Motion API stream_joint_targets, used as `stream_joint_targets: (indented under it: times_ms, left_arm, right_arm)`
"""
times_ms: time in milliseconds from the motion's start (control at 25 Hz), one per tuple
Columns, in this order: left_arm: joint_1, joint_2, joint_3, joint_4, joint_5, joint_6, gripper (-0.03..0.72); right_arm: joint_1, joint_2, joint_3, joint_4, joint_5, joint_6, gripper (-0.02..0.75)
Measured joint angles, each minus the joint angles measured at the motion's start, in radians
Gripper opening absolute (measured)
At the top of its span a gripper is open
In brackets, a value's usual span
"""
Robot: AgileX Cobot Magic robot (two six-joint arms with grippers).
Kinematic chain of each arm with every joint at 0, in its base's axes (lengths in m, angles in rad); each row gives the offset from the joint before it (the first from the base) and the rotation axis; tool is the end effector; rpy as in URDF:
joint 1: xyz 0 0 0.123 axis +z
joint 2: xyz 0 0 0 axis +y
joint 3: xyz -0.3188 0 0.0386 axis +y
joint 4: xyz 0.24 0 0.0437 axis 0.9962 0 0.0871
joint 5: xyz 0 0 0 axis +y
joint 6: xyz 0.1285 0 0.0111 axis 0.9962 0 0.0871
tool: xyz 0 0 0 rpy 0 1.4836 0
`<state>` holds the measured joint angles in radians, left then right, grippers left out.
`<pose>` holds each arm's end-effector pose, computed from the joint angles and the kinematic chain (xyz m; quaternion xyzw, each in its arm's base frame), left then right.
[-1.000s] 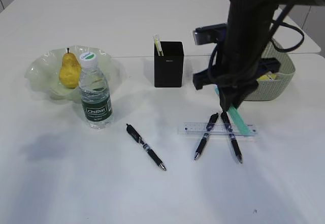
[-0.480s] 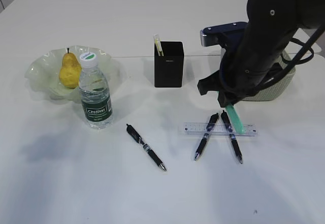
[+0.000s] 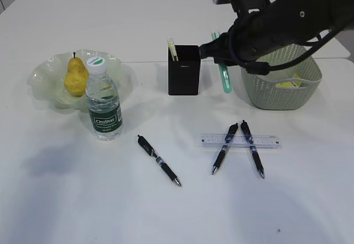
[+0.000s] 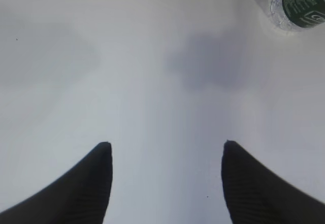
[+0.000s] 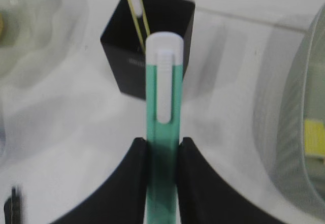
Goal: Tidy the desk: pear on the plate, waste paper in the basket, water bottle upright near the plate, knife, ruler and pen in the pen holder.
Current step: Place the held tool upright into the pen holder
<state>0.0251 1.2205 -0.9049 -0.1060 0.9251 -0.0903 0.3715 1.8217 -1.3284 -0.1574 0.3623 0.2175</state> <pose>0.2210 -0.0054 0.2853 -0.0787 0.9740 -0.0547 0.2052 0.4140 0.1536 0.2579 -0.1272 0.9107 0.0610 0.3883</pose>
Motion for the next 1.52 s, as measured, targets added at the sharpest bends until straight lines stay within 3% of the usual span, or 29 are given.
stream_joint_targets:
  times_ms: [160, 320, 840, 1520]
  left_arm:
    - [0.000, 0.000, 0.000, 0.000, 0.000, 0.000, 0.474]
    - [0.000, 0.000, 0.000, 0.000, 0.000, 0.000, 0.474]
    - [0.000, 0.000, 0.000, 0.000, 0.002, 0.000, 0.474]
    - [0.000, 0.000, 0.000, 0.000, 0.002, 0.000, 0.474]
  right_arm:
    - [-0.028, 0.015, 0.000, -0.012, -0.208, 0.000, 0.108]
    - [-0.042, 0.060, -0.037, -0.020, -0.320, 0.000, 0.108]
    - [-0.046, 0.295, -0.334, -0.042, -0.368, 0.000, 0.108]
    - [-0.046, 0.443, -0.352, -0.046, -0.552, 0.002, 0.108]
